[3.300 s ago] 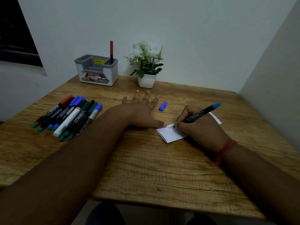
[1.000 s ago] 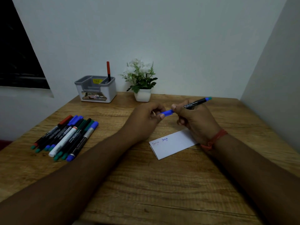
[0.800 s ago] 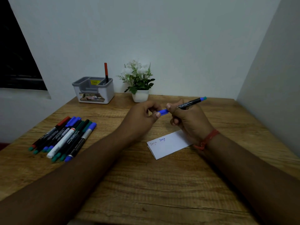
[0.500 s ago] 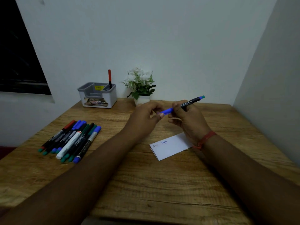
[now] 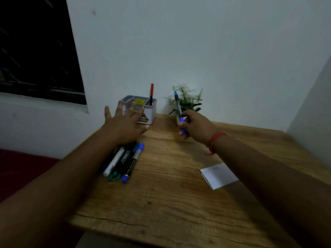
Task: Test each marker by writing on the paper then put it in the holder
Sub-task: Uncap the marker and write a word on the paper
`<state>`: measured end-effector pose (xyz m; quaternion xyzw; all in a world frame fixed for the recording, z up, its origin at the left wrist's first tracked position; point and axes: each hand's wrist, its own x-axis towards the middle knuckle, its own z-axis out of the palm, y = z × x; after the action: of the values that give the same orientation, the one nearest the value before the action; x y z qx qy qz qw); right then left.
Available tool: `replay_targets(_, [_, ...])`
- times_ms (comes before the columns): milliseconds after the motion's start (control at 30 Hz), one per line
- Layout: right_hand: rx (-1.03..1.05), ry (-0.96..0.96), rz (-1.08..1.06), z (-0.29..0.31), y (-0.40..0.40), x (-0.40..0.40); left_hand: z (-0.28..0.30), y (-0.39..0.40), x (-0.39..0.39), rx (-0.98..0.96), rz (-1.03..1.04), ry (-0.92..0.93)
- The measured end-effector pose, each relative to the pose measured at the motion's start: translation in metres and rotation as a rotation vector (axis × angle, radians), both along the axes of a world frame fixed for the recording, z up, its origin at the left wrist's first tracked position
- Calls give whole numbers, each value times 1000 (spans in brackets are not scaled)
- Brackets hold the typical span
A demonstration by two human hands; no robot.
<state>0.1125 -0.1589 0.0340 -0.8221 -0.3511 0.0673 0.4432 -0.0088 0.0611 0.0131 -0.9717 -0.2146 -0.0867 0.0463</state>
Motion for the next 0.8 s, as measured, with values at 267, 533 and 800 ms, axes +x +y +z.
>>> replay_targets(267, [-94,-490,-192,75,91,24,-20,36,-15,-51,14,-29])
replay_targets(533, [-353,-535,-128,119,142,48,-19,48,-14,-93,11,3])
replay_targets(800, [-505,-428,-141,102,178,61,-19,48,-11,-93,-14,11])
